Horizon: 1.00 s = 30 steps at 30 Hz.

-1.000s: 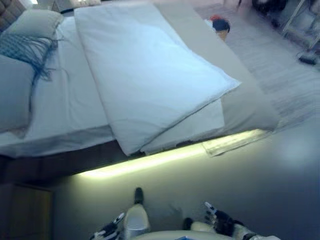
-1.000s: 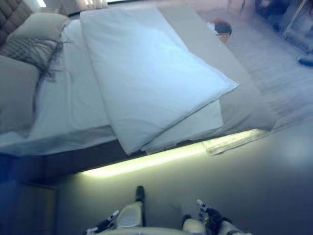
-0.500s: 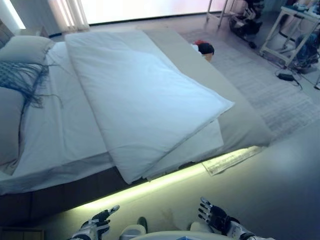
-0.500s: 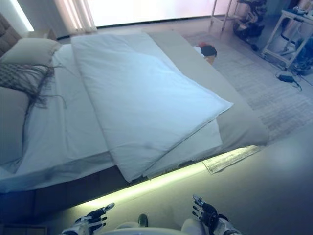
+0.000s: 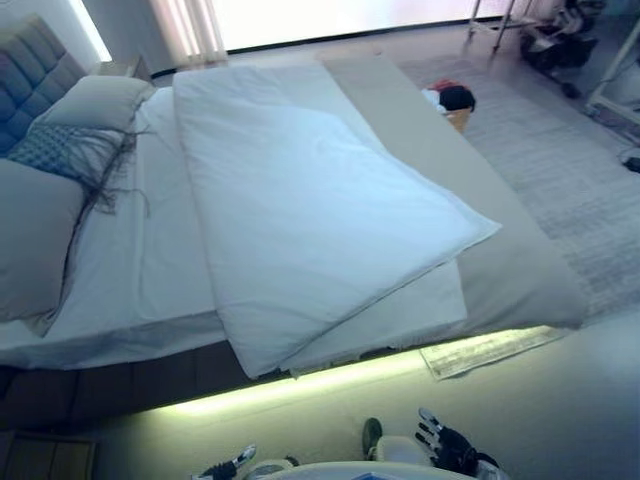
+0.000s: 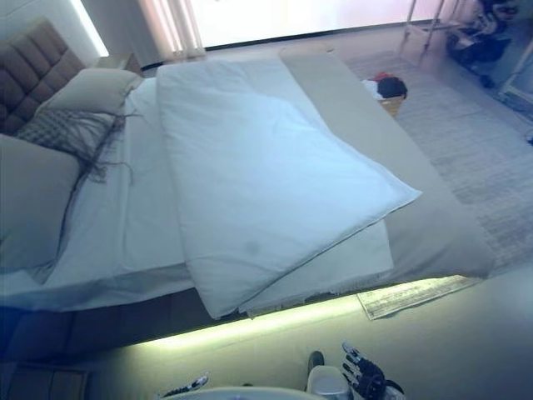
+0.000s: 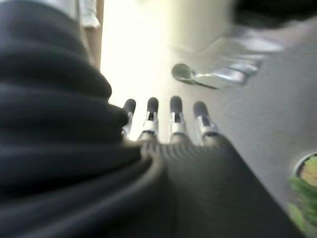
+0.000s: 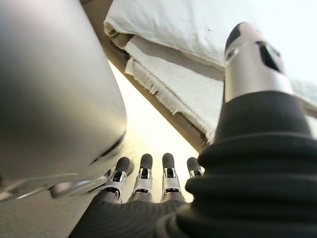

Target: Make the bed neatly

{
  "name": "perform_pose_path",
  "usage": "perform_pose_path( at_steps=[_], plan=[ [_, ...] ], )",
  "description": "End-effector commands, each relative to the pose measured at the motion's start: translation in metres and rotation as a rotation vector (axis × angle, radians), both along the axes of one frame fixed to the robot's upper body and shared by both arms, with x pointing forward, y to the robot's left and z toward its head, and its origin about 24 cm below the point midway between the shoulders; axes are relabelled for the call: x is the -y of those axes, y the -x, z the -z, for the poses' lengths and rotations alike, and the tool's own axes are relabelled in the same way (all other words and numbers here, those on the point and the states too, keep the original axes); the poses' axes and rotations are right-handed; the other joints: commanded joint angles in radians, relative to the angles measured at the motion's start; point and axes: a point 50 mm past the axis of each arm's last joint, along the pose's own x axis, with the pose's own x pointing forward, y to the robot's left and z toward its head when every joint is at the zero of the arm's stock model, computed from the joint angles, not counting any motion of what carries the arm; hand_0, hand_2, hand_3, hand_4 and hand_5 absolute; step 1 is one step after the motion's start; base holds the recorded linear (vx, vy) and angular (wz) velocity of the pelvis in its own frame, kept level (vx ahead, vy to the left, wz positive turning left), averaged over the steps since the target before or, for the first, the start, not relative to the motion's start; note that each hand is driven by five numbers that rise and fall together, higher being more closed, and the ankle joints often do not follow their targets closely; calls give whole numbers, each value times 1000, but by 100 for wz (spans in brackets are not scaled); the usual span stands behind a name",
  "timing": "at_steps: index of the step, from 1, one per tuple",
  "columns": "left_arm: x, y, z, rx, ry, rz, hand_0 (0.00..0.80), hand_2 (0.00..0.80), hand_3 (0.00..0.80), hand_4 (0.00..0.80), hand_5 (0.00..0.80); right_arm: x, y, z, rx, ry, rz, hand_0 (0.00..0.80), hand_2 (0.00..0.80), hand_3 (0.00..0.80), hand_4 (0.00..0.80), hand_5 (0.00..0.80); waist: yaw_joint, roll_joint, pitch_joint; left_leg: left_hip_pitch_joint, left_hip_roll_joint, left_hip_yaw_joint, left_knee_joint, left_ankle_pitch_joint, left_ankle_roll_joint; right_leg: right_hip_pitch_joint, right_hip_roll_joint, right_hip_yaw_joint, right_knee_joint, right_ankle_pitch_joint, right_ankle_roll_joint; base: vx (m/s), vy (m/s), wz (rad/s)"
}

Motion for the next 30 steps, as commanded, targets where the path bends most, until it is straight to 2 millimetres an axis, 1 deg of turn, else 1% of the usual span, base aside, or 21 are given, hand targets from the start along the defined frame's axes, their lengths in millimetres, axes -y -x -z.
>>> perform_pose_path(
  at_steps=[1, 2, 3, 4, 5, 6, 7, 8, 9, 10, 11, 12, 13, 14, 17, 19, 23, 26, 28, 29, 30],
  plan=[
    [-9, -20, -4, 50, -27, 40, 0, 0, 0, 0, 0, -11, -33, -7, 117, -32, -5, 0, 0, 0, 0, 0, 6, -35, -1, 82, -69, 52, 45, -78, 31, -94, -75, 16, 18, 72, 97, 225, -39, 1],
    [-9, -20, -4, 54, -27, 35, 0, 0, 0, 0, 0, -11, -34, -7, 118, -32, -10, 0, 0, 0, 0, 0, 3, -33, -4, 78, -60, 66, 79, -66, 19, -93, -77, 4, 23, 63, 90, 233, -9, 5],
    [-9, -21, -4, 61, -24, 25, 0, 0, 0, 0, 0, -11, -34, -8, 118, -37, -14, 0, 0, 0, 0, 0, 1, -29, -6, 64, -46, 80, 130, -26, 0, -86, -75, -8, 20, 54, 79, 194, -6, 10],
    [-8, -23, -4, 75, -20, 21, 0, 0, 0, 0, 0, -10, -36, -8, 121, -35, -14, 0, 0, 0, 0, 0, 9, -34, 0, -17, -25, 90, 279, 69, -32, -52, -79, -14, 9, 36, 58, 176, 12, 17],
    [-8, -24, -5, 84, -17, 21, 0, 0, 0, 0, 0, -9, -36, -9, 122, -32, -17, 0, 0, 0, 0, 0, 17, -35, 6, -76, -15, 86, 336, 108, -44, -28, -81, -20, 1, 26, 49, 138, 46, 25],
    [-5, -27, -4, 95, -12, 19, 0, 0, 0, 0, 0, -7, -38, -10, 131, -30, -9, 0, 0, 0, 0, 0, 30, -38, 21, -151, -4, 95, 372, 126, -46, 6, -90, -17, -5, 9, 45, 135, 138, 26],
    [-2, -29, -4, 106, -10, 10, 0, 0, 0, 0, 0, -4, -42, -12, 146, -31, 4, 0, 0, 0, 0, 0, 40, -38, 35, -188, 1, 103, 376, 116, -47, 30, -100, -14, -8, -4, 47, 150, 256, 18],
    [-1, -31, -4, 110, -9, 7, 0, 0, 0, 0, 0, -2, -45, -14, 160, -30, 17, 0, 0, 0, 0, 0, 39, -26, 42, -170, 40, 135, 242, 108, -47, 45, -105, -15, 1, -22, 61, 162, 331, 1],
    [-1, -32, -5, 113, -10, 16, 0, 0, 0, 0, 0, -1, -48, -15, 175, -34, 35, 0, 0, 0, 0, 0, 37, -21, 44, -169, 69, 160, 168, 126, -54, 52, -112, -16, 1, -29, 68, 160, 353, 9],
    [0, -34, -5, 114, -16, 34, 0, 0, 0, 0, 0, 1, -49, -16, 189, -39, 54, 0, 0, 0, 0, 0, 37, -16, 50, -179, 91, 171, 123, 161, -66, 64, -115, -17, 0, -36, 74, 182, 338, 24],
    [0, -35, -5, 106, -28, 60, 0, 0, 0, 0, 0, 1, -50, -17, 197, -39, 68, 0, 0, 0, 0, 0, 48, -16, 57, -195, 97, 166, 67, 166, -68, 85, -134, -22, 3, -47, 87, 169, 289, 38],
    [0, -35, -5, 102, -35, 73, 0, 0, 0, 0, 0, 0, -51, -17, 198, -39, 75, 0, 0, 0, 0, 0, 53, -21, 59, -198, 88, 152, 73, 153, -64, 91, -146, -23, 5, -49, 93, 173, 278, 31],
    [-1, -35, -5, 99, -45, 75, 0, 0, 0, 0, 0, -1, -51, -16, 194, -47, 84, 0, 0, 0, 0, 0, 63, -24, 59, -195, 57, 115, 73, 131, -55, 93, -160, -18, 9, -48, 105, 172, 279, 14],
    [-4, -34, -5, 103, -49, 75, 0, 0, 0, 0, 0, -2, -47, -15, 190, -62, 105, 0, 0, 0, 0, 0, 63, -23, 53, -167, 51, 131, 45, 128, -49, 92, -185, -31, 6, -32, 121, 164, 247, 5],
    [-8, -32, -6, 90, -51, 92, 0, 0, 0, 0, 0, -5, -39, -12, 180, -80, 92, 0, 0, 0, 0, 0, 67, -25, 41, -136, 28, 130, 25, 109, -31, 107, -217, -37, -29, 4, 132, 184, 188, -8],
    [-13, -29, -6, 75, -63, 88, 0, 0, 0, 0, 0, -10, -41, -11, 175, -90, 81, 0, 0, 0, 0, 0, 76, -26, 31, -131, 16, 132, 34, 89, -18, 121, -234, -40, -62, 21, 139, 159, 132, -12],
    [-15, -31, -7, 80, -56, 77, 0, 0, 0, 0, 0, -15, -46, -11, 166, -98, 61, 0, 0, 0, 0, 0, 89, -33, 25, -157, 15, 159, 90, 59, -12, 117, -264, -52, -80, 47, 149, 99, 91, 4],
    [-14, -35, -7, 73, -50, 110, 0, 0, 0, 0, 0, -14, -42, -10, 148, -93, 107, 0, 0, 0, 0, 0, 86, -39, 21, -172, 17, 164, 112, 45, 3, 123, -264, -20, -41, 20, 146, 146, 49, -24],
    [-13, -34, -7, 61, -49, 176, 0, 0, 0, 0, 0, -11, -37, -9, 161, -98, 168, 0, 0, 0, 0, 0, 78, -39, 25, -185, 13, 168, 128, 43, 17, 85, -267, -10, 77, 13, 127, 154, 1, -1],
    [-14, -34, -7, 64, -59, 174, 0, 0, 0, 0, 0, -8, -37, -10, 177, -107, 188, 0, 0, 0, 0, 0, 70, -36, 37, -174, 18, 184, 124, 44, 21, 32, -264, -31, 139, 27, 121, 105, -35, -7],
    [-17, -37, -8, 76, -70, 149, 0, 0, 0, 0, 0, -6, -39, -12, 193, -116, 195, 0, 0, 0, 0, 0, 63, -35, 50, -164, 25, 200, 123, 42, 19, -9, -265, -49, 149, 31, 115, 81, -93, -15]
  ],
)
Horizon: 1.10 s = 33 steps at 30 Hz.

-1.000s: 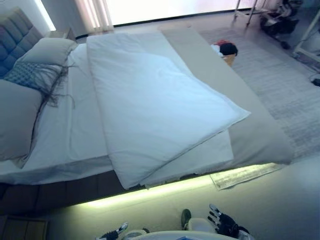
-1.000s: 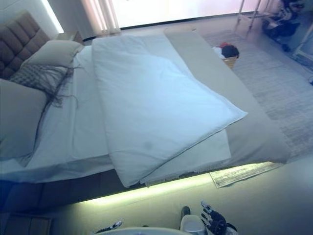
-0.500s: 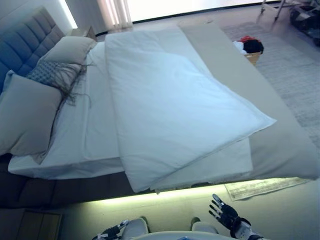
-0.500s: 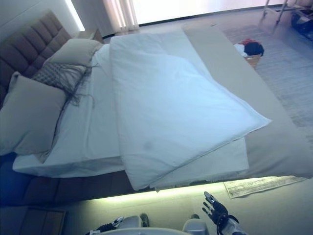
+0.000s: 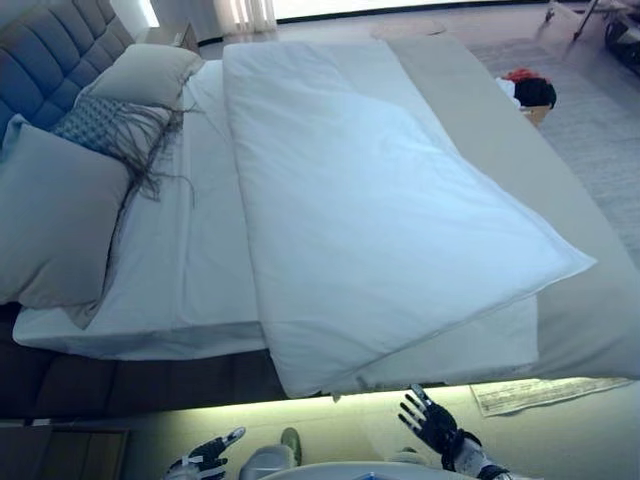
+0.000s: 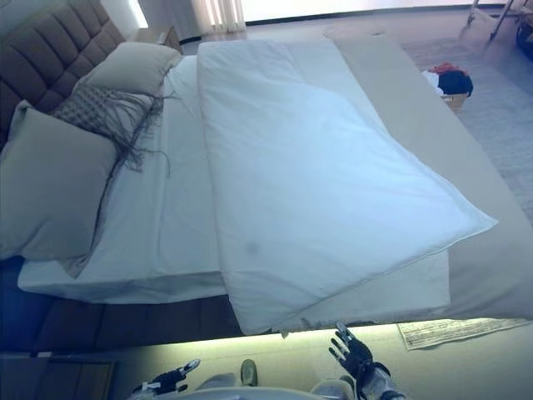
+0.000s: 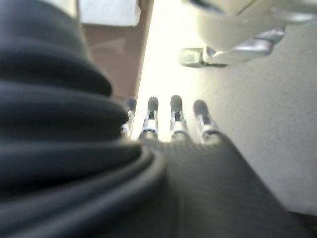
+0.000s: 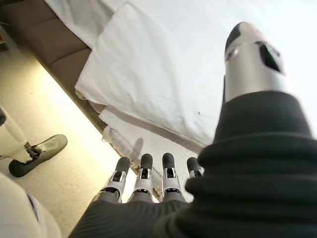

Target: Make the bed neatly

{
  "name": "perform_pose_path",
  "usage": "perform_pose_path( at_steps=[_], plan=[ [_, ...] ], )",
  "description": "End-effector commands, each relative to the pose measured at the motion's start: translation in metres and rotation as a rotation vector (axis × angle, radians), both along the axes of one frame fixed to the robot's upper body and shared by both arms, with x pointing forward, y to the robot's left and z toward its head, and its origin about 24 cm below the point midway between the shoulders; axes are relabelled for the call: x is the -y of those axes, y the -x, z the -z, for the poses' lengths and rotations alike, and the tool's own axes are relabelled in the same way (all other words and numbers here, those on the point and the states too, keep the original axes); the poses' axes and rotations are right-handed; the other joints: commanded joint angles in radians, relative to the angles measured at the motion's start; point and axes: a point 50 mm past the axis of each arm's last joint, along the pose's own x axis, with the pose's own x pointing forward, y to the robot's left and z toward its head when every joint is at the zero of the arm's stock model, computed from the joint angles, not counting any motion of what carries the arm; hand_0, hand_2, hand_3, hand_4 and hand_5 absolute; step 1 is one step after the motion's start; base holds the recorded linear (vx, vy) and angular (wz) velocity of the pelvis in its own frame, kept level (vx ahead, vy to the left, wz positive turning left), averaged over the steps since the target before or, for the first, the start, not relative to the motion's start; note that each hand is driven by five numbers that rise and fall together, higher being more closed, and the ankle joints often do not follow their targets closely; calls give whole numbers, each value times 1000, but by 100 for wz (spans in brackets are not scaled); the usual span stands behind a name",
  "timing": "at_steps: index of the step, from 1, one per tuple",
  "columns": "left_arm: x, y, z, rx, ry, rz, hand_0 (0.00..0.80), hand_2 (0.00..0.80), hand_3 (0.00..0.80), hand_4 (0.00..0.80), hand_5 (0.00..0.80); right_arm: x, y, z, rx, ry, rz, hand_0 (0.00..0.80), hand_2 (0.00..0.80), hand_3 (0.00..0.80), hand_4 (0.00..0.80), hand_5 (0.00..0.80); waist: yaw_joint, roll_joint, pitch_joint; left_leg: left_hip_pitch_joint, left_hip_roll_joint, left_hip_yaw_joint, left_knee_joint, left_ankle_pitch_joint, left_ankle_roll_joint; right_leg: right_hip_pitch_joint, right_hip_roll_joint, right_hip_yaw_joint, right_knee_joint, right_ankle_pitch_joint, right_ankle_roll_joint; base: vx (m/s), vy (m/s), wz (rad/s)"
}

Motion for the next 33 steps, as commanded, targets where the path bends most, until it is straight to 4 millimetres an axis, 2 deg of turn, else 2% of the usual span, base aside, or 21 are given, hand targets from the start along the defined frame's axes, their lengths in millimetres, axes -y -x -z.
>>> perform_pose_path(
  at_steps=[1, 3, 5, 7, 9, 13, 18, 22, 26, 31, 33],
  plan=[
    [-7, -10, -3, 8, -34, 5, 0, 0, 0, 0, 0, 10, -23, -10, 105, -26, 91, 0, 0, 0, 0, 0, -9, -18, 57, -48, 43, 17, 146, -70, 15, -140, -72, 5, 110, 86, -11, 33, -183, -26],
    [-12, -23, -7, 60, -43, -35, 0, 0, 0, 0, 0, 13, -36, -16, 147, -46, 143, 0, 0, 0, 0, 0, -17, -30, 87, -67, 56, 29, 176, -95, 3, -193, -87, 16, 58, 131, 8, 3, -227, -30],
    [-16, -29, -9, 93, -47, -88, 0, 0, 0, 0, 0, 16, -47, -20, 164, -69, 215, 0, 0, 0, 0, 0, -18, -36, 106, -100, 87, 44, 223, -105, -3, -190, -81, 28, 41, 119, 14, 31, -273, -1],
    [-16, -32, -10, 135, -21, -194, 0, 0, 0, 0, 0, 21, -54, -24, 196, -99, 324, 0, 0, 0, 0, 0, -16, -40, 119, -138, 128, 57, 269, -95, -27, -175, -69, 0, 40, 99, 17, 43, -302, 31],
    [-14, -37, -12, 171, 3, -212, 0, 0, 0, 0, 0, 27, -57, -28, 220, -106, 386, 0, 0, 0, 0, 0, -14, -36, 134, -158, 152, 45, 262, -72, -48, -183, -52, -9, 39, 87, 15, 16, -216, 10],
    [-7, -49, -14, 236, 52, -227, 0, 0, 0, 0, 0, 38, -58, -30, 225, -76, 413, 0, 0, 0, 0, 0, -20, -21, 151, -177, 158, 21, 227, -40, -60, -219, -40, -9, 49, 76, 18, -14, -101, -12],
    [3, -72, -23, 389, 154, -214, 0, 0, 0, 0, 0, 61, -74, -47, 306, -20, 469, 0, 0, 0, 0, 0, -17, 7, 206, -232, 150, -16, 245, -33, -71, -302, -51, -6, 122, 59, 20, -27, -72, 8],
    [11, -100, -36, 504, 211, -176, 0, 0, 0, 0, 0, 79, -104, -72, 416, -31, 529, 0, 0, 0, 0, 0, -5, 26, 258, -303, 138, -34, 291, -41, -74, -369, -64, 0, 169, 53, 17, -73, -78, 16],
    [19, -136, -56, 628, 267, -133, 0, 0, 0, 0, 0, 100, -153, -121, 532, -19, 589, 0, 0, 0, 0, 0, 8, 55, 329, -421, 111, -64, 360, -57, -73, -479, -79, 20, 244, 32, 14, -106, -64, 13],
    [28, -149, -67, 682, 296, -130, 0, 0, 0, 0, 0, 125, -188, -178, 637, 52, 580, 0, 0, 0, 0, 0, 27, 94, 374, -529, 88, -86, 395, -56, -65, -593, -82, 45, 315, 7, 4, -53, 2, 10],
    [28, -150, -68, 694, 299, -137, 0, 0, 0, 0, 0, 134, -196, -196, 659, 64, 587, 0, 0, 0, 0, 0, 36, 105, 377, -573, 85, -96, 397, -50, -62, -640, -81, 51, 339, -2, -2, -39, -10, 13]
  ],
)
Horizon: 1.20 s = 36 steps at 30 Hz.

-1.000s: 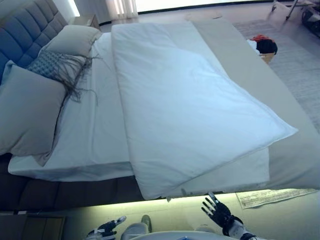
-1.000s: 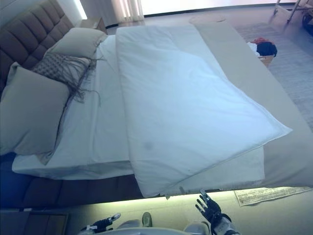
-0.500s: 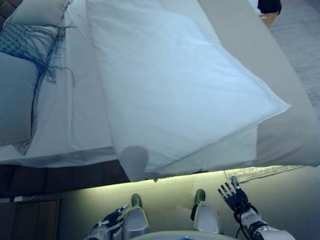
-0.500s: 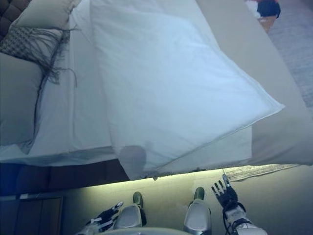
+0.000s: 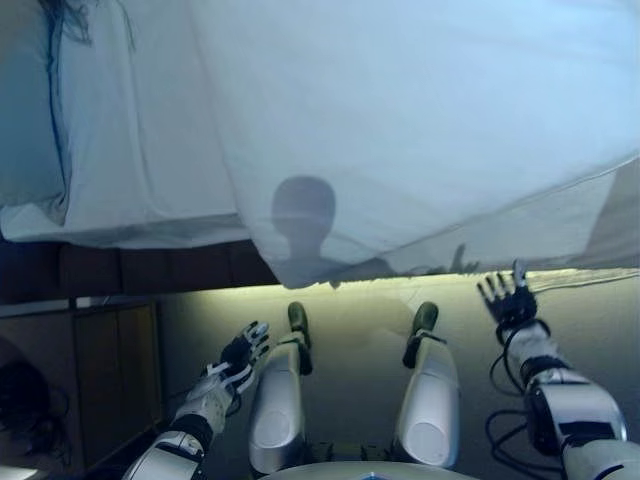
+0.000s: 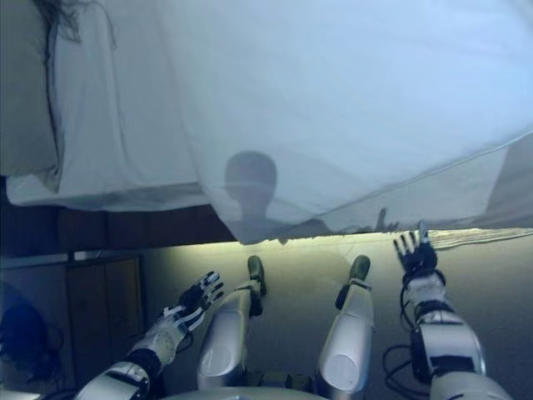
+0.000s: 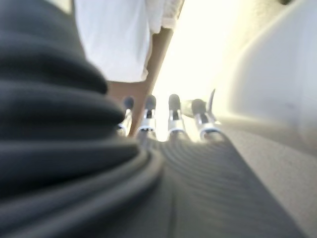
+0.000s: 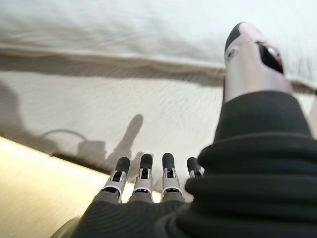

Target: Make the bed neatly

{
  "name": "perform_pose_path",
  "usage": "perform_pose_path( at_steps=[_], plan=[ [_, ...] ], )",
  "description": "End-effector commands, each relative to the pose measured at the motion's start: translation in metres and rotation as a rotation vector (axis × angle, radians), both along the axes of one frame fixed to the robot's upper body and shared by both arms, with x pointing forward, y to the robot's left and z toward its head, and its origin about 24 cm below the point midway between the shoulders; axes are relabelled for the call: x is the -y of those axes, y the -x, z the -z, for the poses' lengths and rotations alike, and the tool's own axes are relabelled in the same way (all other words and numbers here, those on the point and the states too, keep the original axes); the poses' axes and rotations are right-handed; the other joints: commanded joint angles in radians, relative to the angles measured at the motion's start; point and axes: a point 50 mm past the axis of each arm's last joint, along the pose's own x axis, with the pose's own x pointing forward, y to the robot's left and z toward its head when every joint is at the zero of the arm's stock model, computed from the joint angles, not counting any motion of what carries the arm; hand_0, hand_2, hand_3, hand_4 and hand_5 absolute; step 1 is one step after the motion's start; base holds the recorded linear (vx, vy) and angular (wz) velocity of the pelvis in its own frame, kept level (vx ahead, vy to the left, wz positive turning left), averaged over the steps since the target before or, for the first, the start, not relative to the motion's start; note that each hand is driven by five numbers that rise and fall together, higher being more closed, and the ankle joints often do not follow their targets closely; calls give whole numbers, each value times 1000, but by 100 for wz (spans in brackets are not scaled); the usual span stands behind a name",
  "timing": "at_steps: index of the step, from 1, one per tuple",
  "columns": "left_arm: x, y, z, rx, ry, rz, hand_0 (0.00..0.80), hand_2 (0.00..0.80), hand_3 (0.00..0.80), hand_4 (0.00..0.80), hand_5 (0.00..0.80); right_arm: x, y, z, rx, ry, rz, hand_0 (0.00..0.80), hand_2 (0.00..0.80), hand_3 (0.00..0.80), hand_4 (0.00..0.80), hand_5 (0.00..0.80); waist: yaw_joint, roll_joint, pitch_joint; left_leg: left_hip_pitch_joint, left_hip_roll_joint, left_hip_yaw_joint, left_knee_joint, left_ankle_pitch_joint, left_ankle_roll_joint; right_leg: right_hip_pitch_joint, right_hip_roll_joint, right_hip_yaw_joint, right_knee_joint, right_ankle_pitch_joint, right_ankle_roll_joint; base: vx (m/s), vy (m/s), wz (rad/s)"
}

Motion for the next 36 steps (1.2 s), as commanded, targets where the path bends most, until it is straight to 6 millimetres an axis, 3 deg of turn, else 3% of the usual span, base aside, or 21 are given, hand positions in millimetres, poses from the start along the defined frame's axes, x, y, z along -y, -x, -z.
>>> perform_pose_path(
  at_steps=[1, 7, 16, 23, 28, 34, 35, 36],
  plan=[
    [-9, 0, -3, 21, -12, -40, 0, 0, 0, 0, 0, 21, -5, -28, 21, 26, 38, 0, 0, 0, 0, 0, 33, -4, 15, -78, -18, -64, 70, -43, 22, -34, 2, 27, -16, 26, 13, -23, -12, 12],
    [-14, 3, -8, 70, 27, -69, 0, 0, 0, 0, 0, 41, -19, -82, 58, 102, 51, 0, 0, 0, 0, 0, 63, 26, 15, -177, -27, -81, 64, -16, 33, -142, 8, 30, 37, 11, -3, -18, -9, 17],
    [-20, 29, -5, 107, 91, -98, 0, 0, 0, 0, 0, 69, -23, -169, 164, 283, 82, 0, 0, 0, 0, 0, 94, 63, 15, -213, -40, -100, 40, -7, 34, -197, 18, 49, 95, -42, -9, 40, 21, 9],
    [-30, 37, -10, 135, 114, -128, 0, 0, 0, 0, 0, 72, -23, -220, 264, 404, 72, 0, 0, 0, 0, 0, 111, 78, 15, -209, -43, -101, 24, 7, 32, -200, 17, 48, 119, -62, -17, 10, 17, 1],
    [-31, 45, -8, 116, 120, -107, 0, 0, 0, 0, 0, 68, -26, -224, 228, 469, 29, 0, 0, 0, 0, 0, 115, 71, 15, -170, -37, -103, -3, 15, 30, -166, 24, 38, 104, -66, -21, 0, 0, 0],
    [-27, 50, -5, 99, 122, -54, 0, 0, 0, 0, 0, 73, -22, -205, 40, 579, 18, 0, 0, 0, 0, 0, 114, 54, 15, -91, -24, -92, -38, 21, 27, -86, 29, 17, 57, -54, -19, 7, 41, -5],
    [-27, 50, -5, 99, 125, -47, 0, 0, 0, 0, 0, 76, -20, -201, -14, 615, 24, 411, 411, 411, 411, 411, 112, 50, 15, -72, -22, -91, -46, 22, 26, -67, 32, 13, 45, -51, -17, 13, 49, -12],
    [-26, 49, -5, 99, 124, -37, 0, 0, 0, 0, 0, 78, -18, -196, -85, 683, 24, 659, 659, 659, 659, 659, 111, 45, 14, -51, -18, -88, -55, 23, 25, -44, 35, 9, 28, -45, -15, 18, 44, -14]
  ],
)
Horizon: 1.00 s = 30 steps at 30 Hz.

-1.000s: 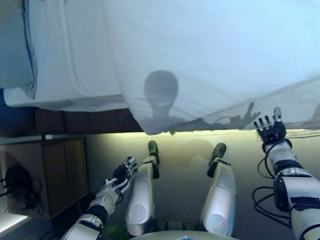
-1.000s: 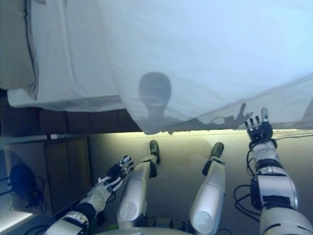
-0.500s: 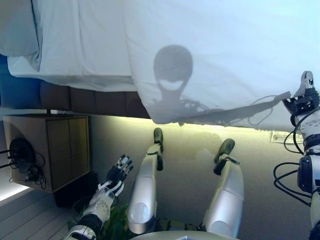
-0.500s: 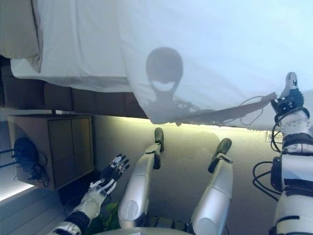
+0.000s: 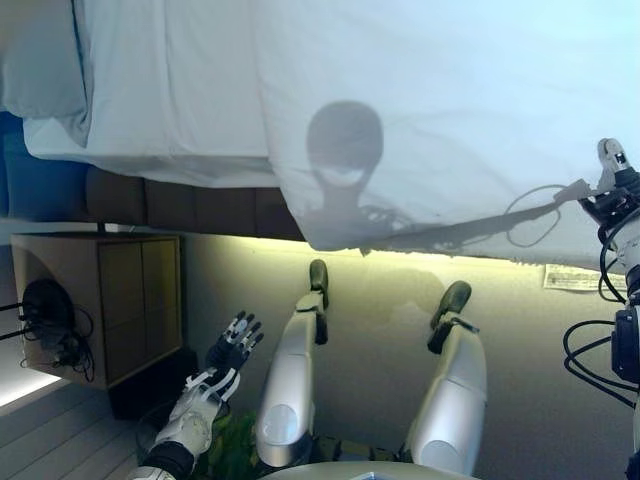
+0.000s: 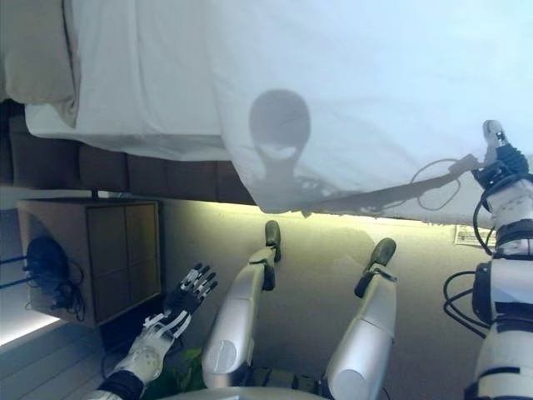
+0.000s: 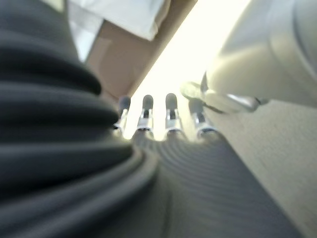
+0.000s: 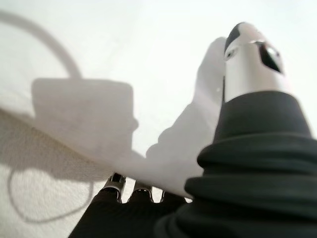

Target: Make the bed neatly

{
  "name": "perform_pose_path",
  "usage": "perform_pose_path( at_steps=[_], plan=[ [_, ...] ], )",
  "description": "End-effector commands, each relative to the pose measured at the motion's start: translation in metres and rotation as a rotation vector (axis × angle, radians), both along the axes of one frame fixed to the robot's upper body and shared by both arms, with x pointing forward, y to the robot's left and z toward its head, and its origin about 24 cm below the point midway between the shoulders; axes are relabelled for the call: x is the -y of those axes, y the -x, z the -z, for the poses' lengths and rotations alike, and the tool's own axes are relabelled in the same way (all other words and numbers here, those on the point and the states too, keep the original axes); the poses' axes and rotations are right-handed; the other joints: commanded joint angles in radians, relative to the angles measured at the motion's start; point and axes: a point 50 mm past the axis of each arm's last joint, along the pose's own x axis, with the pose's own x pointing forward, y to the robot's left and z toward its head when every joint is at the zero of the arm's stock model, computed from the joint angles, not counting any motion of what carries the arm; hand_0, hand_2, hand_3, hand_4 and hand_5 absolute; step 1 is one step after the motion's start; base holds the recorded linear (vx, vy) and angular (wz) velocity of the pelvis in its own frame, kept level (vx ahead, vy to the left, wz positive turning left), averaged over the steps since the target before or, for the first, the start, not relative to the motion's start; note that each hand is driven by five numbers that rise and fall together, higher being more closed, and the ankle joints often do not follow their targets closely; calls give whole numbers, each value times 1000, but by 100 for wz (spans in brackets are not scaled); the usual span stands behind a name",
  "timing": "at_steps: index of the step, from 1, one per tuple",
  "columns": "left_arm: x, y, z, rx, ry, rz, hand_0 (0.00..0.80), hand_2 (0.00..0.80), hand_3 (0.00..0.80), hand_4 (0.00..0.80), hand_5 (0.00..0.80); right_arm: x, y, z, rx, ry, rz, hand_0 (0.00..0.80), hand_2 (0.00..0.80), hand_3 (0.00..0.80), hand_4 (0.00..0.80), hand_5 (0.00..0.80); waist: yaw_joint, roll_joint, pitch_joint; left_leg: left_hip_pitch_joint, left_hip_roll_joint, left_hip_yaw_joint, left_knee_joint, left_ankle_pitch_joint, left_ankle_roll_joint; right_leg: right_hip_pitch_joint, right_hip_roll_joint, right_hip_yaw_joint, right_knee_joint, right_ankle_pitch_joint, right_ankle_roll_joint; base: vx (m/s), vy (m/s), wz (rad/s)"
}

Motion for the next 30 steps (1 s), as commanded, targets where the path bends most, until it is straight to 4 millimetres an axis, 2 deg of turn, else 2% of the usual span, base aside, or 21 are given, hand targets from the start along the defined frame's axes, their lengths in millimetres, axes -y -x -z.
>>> perform_pose_path(
  at_steps=[1, 4, 6, 14, 19, 22, 27, 30],
  plan=[
    [-6, 23, 9, -50, -40, 49, 0, 0, 0, 0, 0, 22, 10, -50, -37, 313, 37, 800, 800, 800, 800, 800, -1, 16, 7, 60, 15, -33, -47, -18, 25, 66, 49, -24, -21, -34, -19, 13, 35, -13],
    [-4, 19, 8, -49, -62, 68, 0, 0, 0, 0, 0, 21, 10, -42, -140, 381, -21, 800, 800, 800, 800, 800, -3, -6, -1, 115, 25, -25, -88, -6, 21, 127, 61, -38, -90, -5, -11, -28, 35, -16],
    [-6, 18, 8, -55, -72, 72, 0, 0, 0, 0, 0, 21, 12, -36, -170, 396, -41, 800, 800, 800, 800, 800, -6, -23, -8, 136, 35, -16, -107, 16, 24, 157, 70, -53, -138, 33, -18, -70, 41, -11],
    [-13, 8, 6, -65, -144, 60, 0, 0, 0, 0, 0, 11, 9, -15, -158, 352, -134, 800, 800, 800, 800, 800, -23, -95, -64, 258, 66, 11, -171, 18, 11, 310, 107, -81, -283, 78, -8, 10, -1, -9],
    [-16, -4, 0, -41, -173, 54, 0, 0, 0, 0, 0, 3, 6, -2, -160, 315, -194, 800, 800, 800, 800, 800, -31, -111, -101, 320, 79, 23, -209, 27, 3, 387, 119, -89, -343, 92, -7, 1, -9, 0],
    [-17, -22, -18, 67, -162, 67, 0, 0, 0, 0, 0, -8, 0, 8, -166, 298, -232, 800, 800, 800, 800, 800, -39, -120, -137, 380, 80, 31, -276, 50, -5, 452, 131, -86, -408, 109, 0, 0, 0, 0],
    [3, -62, -57, 227, -190, 152, 0, 0, 0, 0, 0, -33, -9, 31, -159, 247, -313, 800, 800, 800, 800, 800, -46, -135, -200, 458, 80, 41, -340, 69, -12, 544, 150, -101, -477, 123, 1, 33, 16, -6],
    [18, -81, -70, 242, -171, 193, 0, 0, 0, 0, 0, -53, -17, 40, -138, 155, -376, 800, 800, 800, 800, 800, -56, -147, -237, 492, 88, 50, -340, 66, -14, 583, 154, -108, -491, 123, 0, 39, -3, -3]
  ],
)
